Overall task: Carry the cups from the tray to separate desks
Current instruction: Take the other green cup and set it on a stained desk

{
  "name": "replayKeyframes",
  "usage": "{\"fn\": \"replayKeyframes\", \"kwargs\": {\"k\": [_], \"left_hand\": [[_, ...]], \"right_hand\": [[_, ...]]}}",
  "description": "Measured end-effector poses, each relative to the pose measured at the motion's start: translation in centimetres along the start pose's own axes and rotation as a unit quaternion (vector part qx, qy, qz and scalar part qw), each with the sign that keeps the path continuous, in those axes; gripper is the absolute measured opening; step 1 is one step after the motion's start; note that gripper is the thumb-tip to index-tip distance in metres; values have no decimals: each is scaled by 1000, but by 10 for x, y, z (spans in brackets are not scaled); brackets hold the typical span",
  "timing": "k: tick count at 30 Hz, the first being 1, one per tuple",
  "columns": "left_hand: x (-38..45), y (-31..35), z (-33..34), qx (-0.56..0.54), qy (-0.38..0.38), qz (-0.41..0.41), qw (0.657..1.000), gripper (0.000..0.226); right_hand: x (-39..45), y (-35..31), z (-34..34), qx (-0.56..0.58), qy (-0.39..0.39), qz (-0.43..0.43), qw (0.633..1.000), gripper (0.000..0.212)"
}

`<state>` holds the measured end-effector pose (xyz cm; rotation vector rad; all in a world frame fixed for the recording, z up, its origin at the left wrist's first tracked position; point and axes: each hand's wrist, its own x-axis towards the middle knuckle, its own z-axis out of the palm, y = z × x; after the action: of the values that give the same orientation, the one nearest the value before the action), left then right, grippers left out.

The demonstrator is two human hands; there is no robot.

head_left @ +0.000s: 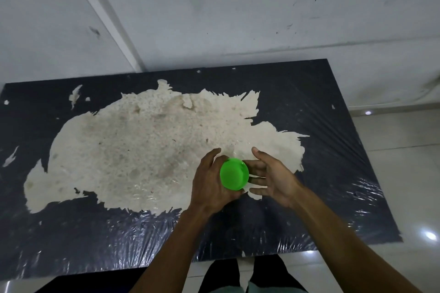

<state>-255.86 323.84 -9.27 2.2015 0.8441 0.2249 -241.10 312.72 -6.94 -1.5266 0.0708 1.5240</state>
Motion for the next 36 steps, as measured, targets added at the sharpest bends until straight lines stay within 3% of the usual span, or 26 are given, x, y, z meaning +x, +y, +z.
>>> {"fn": "replayKeyframes", "kwargs": {"k": [21, 29, 32, 36], "left_hand": [[-5, -7, 10, -17, -37, -9, 999, 95], [-7, 3, 4, 1, -77, 11, 997, 133], [-4, 21, 4, 31, -61, 42, 997, 129], [6, 70, 13, 55, -28, 111, 992, 115]], "right_hand": [[-10, 11, 2, 48, -1, -23, 999, 61], [-40, 14, -9, 85, 54, -64, 993, 66], [-61, 17, -26, 104, 81, -85, 988, 57], [-100, 26, -65, 142, 116, -132, 974, 60]]}}
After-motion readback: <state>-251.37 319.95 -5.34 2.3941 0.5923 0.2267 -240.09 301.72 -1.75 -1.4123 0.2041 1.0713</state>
